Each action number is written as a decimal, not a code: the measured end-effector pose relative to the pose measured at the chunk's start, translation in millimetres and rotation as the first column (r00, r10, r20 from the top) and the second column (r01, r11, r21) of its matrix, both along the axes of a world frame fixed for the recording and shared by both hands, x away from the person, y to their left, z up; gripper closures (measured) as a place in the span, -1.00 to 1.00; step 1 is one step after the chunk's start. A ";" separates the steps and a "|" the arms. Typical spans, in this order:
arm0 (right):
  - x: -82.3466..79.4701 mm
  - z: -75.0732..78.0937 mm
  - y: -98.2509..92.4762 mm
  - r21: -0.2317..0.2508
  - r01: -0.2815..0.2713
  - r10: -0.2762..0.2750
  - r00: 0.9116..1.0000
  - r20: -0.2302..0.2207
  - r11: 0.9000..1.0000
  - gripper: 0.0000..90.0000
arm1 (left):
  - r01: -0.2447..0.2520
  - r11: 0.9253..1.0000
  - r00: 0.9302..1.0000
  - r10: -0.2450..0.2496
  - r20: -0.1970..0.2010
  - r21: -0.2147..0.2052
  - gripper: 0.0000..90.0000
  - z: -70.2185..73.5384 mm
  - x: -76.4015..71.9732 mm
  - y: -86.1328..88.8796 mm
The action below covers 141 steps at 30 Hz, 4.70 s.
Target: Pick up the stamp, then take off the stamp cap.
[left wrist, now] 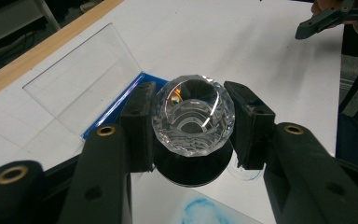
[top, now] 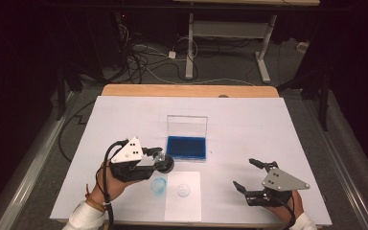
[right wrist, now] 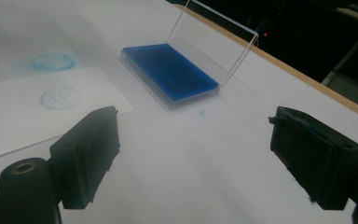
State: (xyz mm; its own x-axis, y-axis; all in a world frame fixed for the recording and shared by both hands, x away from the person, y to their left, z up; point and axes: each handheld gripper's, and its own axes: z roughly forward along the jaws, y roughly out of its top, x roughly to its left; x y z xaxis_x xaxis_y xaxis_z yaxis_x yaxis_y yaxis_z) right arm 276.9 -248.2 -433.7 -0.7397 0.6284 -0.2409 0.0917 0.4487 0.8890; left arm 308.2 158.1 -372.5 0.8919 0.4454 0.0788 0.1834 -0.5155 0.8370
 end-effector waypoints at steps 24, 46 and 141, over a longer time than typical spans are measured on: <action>42.9 20.2 74.3 0.029 -0.098 0.098 0.995 0.002 0.995 -0.55 | 0.051 0.997 0.999 -0.052 -0.004 -0.063 0.21 15.7 19.5 -19.3; 40.4 -1.2 142.5 0.000 -0.217 0.216 0.973 -0.084 0.976 -0.54 | 0.106 0.990 0.992 -0.112 -0.059 -0.098 0.21 5.1 12.8 -40.7; 17.6 34.0 30.1 -0.050 -0.011 0.012 1.000 0.026 0.999 -0.14 | 0.056 0.998 0.993 -0.054 -0.109 0.018 0.21 -15.0 26.7 -27.8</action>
